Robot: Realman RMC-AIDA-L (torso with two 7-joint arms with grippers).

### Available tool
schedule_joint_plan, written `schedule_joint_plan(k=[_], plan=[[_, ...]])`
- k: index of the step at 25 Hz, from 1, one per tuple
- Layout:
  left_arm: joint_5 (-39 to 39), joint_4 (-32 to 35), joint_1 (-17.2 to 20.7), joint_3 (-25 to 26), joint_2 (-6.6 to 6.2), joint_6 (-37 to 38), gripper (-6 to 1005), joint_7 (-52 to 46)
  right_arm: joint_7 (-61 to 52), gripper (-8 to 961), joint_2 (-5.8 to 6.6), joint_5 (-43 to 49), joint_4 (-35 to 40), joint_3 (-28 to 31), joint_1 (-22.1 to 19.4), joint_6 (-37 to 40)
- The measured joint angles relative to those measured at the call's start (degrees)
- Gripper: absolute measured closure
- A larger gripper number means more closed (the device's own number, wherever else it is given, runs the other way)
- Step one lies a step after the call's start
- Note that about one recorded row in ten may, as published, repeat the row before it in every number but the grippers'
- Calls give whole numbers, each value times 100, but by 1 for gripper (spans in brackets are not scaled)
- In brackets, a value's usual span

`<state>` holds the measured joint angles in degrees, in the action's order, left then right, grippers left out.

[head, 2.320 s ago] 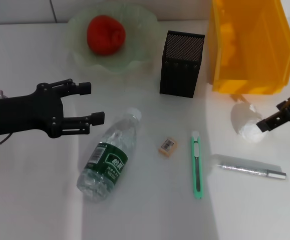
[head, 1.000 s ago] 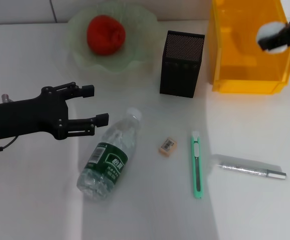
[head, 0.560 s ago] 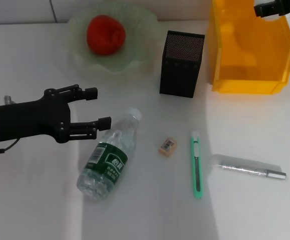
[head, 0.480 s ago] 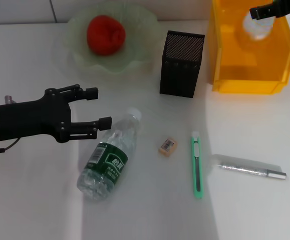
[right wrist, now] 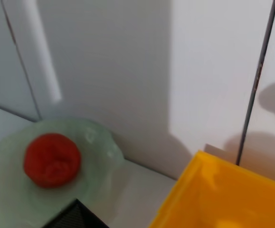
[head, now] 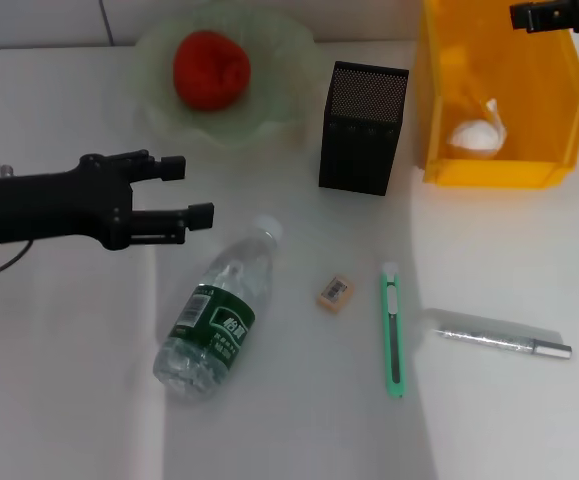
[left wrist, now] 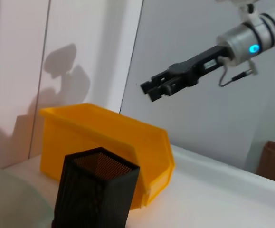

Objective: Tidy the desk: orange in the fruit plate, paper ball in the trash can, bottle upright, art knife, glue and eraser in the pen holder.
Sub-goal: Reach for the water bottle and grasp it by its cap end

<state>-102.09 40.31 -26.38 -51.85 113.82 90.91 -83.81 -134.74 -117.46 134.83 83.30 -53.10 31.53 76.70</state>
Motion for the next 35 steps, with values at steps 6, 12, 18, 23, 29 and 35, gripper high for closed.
schedule_joint_plan(k=[6,12,18,23,29,35], plan=[[-1130,2259,-87,-79,327,-119,142,-2463,1820,220,-47,-2756,-140,297,-1559,1233],[-2381,4115,-468,-1259,441,-181,143,-4950,3885,220,-195,-3713,-1974,328,-2425,2198],[-3333,4346,-1199,-2510,483,-234,143,-6683,5526,220,-172,-3896,-3771,576,-2340,2833],[-3890,3737,-1520,-3162,533,-780,143,-7317,6033,219,-153,-3765,-4296,585,-2276,2513],[-3856,2574,-1811,-3247,536,-1333,144,-7504,6401,219,-146,-3714,-4458,599,-2277,2162],[-3852,2026,-1876,-3309,536,-1755,144,-7594,6490,219,-132,-3689,-4718,598,-2105,1977]])
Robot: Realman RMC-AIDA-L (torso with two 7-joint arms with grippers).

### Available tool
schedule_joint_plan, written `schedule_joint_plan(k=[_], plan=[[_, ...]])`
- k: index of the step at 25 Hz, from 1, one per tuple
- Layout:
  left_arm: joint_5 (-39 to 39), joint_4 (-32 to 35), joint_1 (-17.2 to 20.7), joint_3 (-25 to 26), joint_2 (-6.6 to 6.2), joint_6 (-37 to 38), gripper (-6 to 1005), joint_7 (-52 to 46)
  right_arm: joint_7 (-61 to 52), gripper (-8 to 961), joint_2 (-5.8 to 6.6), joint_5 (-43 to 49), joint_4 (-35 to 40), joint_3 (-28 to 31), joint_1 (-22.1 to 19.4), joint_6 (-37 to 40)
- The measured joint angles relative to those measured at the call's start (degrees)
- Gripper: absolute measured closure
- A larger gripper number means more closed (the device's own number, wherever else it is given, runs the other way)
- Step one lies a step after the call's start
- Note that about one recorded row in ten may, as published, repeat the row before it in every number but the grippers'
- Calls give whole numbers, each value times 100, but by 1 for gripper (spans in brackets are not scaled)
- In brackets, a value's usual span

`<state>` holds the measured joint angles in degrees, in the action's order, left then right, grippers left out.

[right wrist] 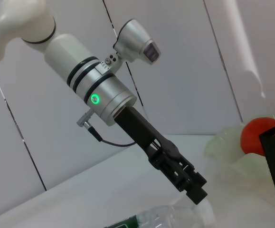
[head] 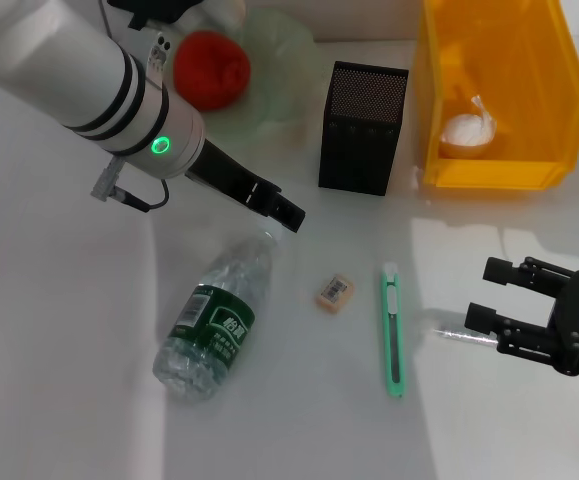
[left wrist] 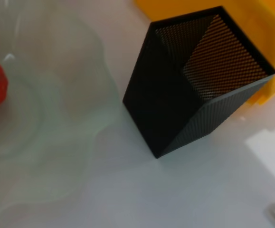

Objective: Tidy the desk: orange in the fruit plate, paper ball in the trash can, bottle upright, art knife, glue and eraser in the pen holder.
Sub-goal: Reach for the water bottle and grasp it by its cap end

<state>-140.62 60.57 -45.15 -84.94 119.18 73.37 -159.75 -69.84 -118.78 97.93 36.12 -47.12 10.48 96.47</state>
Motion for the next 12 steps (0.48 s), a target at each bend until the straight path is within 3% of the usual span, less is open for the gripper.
schedule_joint_plan(k=[12], plan=[[-34,-688,-44,-13,-1,-494,145,67,17,219,-11,131,-146,0,170,-186]])
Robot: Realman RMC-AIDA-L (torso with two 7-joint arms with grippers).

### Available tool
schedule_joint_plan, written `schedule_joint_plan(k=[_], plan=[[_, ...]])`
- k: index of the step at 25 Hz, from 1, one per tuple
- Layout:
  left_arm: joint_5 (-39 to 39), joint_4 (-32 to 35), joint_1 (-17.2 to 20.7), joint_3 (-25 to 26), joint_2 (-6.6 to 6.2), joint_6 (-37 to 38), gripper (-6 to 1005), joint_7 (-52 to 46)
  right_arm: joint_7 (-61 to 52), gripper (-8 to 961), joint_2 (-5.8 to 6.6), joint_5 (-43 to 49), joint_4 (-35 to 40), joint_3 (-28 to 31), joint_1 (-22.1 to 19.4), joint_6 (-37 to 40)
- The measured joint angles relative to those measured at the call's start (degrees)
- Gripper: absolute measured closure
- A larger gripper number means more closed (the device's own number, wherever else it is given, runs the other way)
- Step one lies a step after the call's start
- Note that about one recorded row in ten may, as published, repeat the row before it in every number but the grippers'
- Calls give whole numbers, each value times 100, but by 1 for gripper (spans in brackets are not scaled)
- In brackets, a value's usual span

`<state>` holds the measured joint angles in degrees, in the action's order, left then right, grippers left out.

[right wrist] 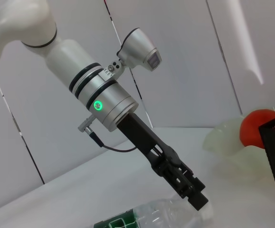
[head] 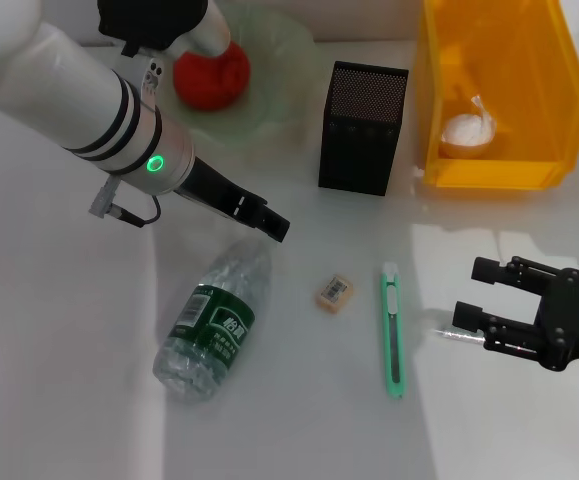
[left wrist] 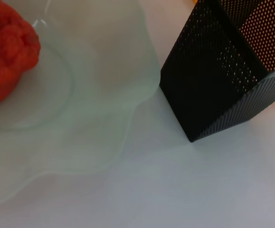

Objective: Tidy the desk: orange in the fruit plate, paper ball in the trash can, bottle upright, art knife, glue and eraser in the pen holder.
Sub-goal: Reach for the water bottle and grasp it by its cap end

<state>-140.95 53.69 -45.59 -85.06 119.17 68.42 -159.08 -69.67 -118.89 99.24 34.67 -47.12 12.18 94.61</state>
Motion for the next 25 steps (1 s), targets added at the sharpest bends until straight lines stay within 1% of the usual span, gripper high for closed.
schedule_joint_plan(k=[5,12,18,23,25], plan=[[20,-17,0,-107,0,2,146,1,3,220,9,2,-59,2,51,-63],[26,-69,-2,-416,0,-31,146,-24,7,220,0,8,-64,-28,65,-102],[51,-70,20,-443,0,-40,147,-36,7,219,-10,10,-95,-34,65,-132],[122,-33,45,-495,0,-46,362,-8,28,220,-2,16,-203,-23,72,-215],[125,-14,47,-516,0,-37,396,57,90,220,-2,17,-237,-19,73,-240]])
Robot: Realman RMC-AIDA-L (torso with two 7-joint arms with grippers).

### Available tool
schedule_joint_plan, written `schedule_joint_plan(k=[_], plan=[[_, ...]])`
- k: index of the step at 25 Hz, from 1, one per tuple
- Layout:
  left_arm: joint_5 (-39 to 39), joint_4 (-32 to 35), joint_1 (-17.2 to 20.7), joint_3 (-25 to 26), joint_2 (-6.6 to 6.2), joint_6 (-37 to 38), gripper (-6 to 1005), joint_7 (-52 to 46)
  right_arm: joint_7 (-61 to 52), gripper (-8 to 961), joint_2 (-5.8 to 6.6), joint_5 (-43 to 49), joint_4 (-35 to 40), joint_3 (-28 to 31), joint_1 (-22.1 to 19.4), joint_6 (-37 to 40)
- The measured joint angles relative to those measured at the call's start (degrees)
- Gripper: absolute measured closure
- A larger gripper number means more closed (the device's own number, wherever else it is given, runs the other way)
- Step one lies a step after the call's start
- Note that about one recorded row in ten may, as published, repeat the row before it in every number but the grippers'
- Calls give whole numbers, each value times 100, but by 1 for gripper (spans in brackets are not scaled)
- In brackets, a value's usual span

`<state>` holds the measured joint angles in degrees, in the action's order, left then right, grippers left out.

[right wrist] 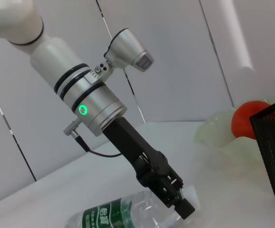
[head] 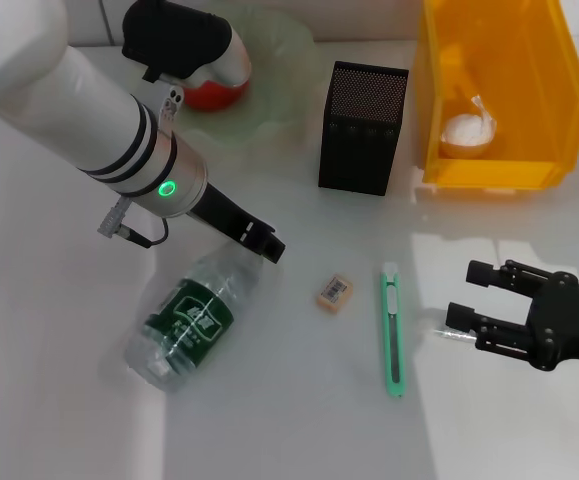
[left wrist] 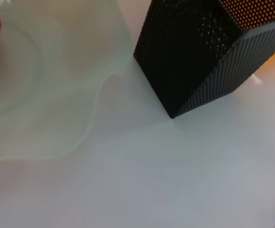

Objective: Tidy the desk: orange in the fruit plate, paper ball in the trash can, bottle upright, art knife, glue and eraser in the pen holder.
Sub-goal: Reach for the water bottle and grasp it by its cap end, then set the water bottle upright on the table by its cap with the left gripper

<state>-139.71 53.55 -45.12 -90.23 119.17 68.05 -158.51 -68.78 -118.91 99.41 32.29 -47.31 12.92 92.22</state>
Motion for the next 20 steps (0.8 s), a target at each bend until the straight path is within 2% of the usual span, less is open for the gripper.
schedule_joint_plan(k=[4,7,10,12,13,16,17,18,19,20], plan=[[12,98,38,-17,0,55,465,116,73,219,-2,0,-85,16,7,-20],[21,420,179,-50,0,184,516,289,117,219,1,0,-116,18,10,-46],[99,1030,518,-54,-9,262,555,458,134,220,-3,0,-168,20,10,-60],[356,1567,894,23,-36,279,564,650,137,220,-4,-1,-184,21,11,-61],[661,1883,1171,221,-53,303,569,890,145,220,-6,-6,-202,21,21,-68],[859,1987,1285,354,-61,323,566,1055,146,220,-10,-7,-227,21,48,-84],[1209,2065,1449,595,-62,381,565,1378,145,220,-13,-7,-245,20,66,-91],[1976,2057,1745,1103,-62,512,564,2062,124,219,-14,-7,-286,21,101,-97],[1976,2057,1745,1103,-62,512,563,2062,124,219,-14,-7,-286,21,101,-97],[2477,1942,1910,1434,-63,601,562,2544,95,219,-15,-7,-315,21,127,-100]])
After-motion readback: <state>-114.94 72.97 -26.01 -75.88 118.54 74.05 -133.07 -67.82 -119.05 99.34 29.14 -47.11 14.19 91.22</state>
